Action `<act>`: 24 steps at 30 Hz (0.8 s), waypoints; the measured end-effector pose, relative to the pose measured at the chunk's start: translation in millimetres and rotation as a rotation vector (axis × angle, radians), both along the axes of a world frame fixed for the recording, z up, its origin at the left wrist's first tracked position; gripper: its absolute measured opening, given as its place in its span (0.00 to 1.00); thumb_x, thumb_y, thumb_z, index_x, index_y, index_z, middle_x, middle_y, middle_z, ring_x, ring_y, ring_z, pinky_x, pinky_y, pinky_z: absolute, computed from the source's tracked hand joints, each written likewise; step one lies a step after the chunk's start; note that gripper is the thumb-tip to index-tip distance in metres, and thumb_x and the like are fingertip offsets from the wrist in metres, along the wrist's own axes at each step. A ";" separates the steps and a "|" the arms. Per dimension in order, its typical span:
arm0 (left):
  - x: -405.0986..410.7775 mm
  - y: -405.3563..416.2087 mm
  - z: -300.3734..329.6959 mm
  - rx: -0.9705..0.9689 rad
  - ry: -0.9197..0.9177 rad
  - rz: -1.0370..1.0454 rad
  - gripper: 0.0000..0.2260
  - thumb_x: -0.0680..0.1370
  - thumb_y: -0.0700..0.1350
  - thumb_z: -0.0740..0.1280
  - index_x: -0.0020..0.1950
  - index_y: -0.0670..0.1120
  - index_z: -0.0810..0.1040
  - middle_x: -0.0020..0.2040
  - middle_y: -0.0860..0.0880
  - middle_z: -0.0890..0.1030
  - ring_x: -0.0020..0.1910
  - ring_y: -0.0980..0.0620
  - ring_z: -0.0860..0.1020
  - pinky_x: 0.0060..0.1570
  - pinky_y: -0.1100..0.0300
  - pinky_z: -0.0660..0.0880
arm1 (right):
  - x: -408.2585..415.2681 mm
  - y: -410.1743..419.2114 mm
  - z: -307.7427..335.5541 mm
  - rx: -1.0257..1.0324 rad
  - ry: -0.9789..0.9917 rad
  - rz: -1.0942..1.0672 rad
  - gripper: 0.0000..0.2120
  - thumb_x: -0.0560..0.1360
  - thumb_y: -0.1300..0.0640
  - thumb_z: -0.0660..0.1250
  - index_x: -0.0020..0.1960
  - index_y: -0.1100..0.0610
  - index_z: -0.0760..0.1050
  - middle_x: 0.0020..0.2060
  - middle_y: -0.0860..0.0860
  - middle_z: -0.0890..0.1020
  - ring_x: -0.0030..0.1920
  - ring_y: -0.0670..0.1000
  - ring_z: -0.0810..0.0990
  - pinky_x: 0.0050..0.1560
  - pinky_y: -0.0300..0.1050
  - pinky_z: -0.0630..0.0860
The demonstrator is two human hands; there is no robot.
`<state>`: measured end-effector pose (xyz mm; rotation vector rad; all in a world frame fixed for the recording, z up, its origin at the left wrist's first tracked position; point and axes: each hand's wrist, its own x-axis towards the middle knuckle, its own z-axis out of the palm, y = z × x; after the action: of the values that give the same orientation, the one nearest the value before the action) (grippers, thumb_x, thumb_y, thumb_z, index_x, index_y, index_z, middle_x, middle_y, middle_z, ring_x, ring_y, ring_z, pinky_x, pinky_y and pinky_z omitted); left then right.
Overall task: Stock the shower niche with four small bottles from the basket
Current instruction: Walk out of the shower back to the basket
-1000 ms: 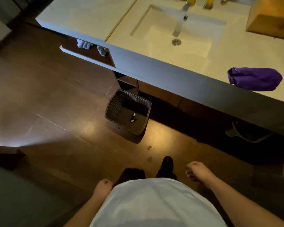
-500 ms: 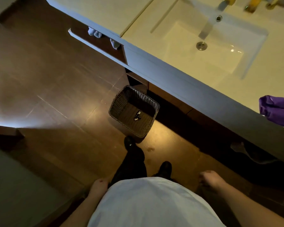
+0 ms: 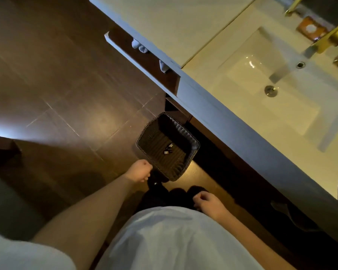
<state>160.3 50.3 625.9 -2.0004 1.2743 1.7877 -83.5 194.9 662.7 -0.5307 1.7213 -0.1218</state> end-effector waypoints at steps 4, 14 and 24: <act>3.0 -22.6 -9.5 0.042 -0.005 0.152 0.08 0.83 0.43 0.58 0.55 0.43 0.75 0.38 0.46 0.76 0.34 0.51 0.75 0.35 0.59 0.73 | -24.2 -13.7 -10.5 0.110 0.031 0.049 0.07 0.79 0.56 0.64 0.48 0.57 0.80 0.43 0.56 0.84 0.41 0.53 0.81 0.42 0.45 0.78; 27.5 93.9 -35.1 0.270 -0.191 0.528 0.09 0.82 0.40 0.61 0.55 0.36 0.77 0.43 0.38 0.79 0.38 0.44 0.76 0.43 0.52 0.76 | -122.5 -110.2 -25.2 0.193 0.127 0.241 0.07 0.80 0.56 0.63 0.52 0.57 0.78 0.43 0.59 0.83 0.40 0.55 0.81 0.42 0.50 0.79; -1.7 52.0 -25.1 0.149 -0.125 0.697 0.08 0.81 0.44 0.61 0.46 0.45 0.78 0.38 0.44 0.80 0.34 0.49 0.77 0.30 0.59 0.72 | -128.2 -203.1 -43.8 0.106 0.107 0.098 0.06 0.80 0.59 0.63 0.53 0.61 0.77 0.43 0.59 0.81 0.37 0.53 0.79 0.37 0.43 0.76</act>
<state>158.6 102.3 600.8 -2.6076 0.3960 1.8825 -211.7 -8.1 618.9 -0.5499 1.7912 0.0682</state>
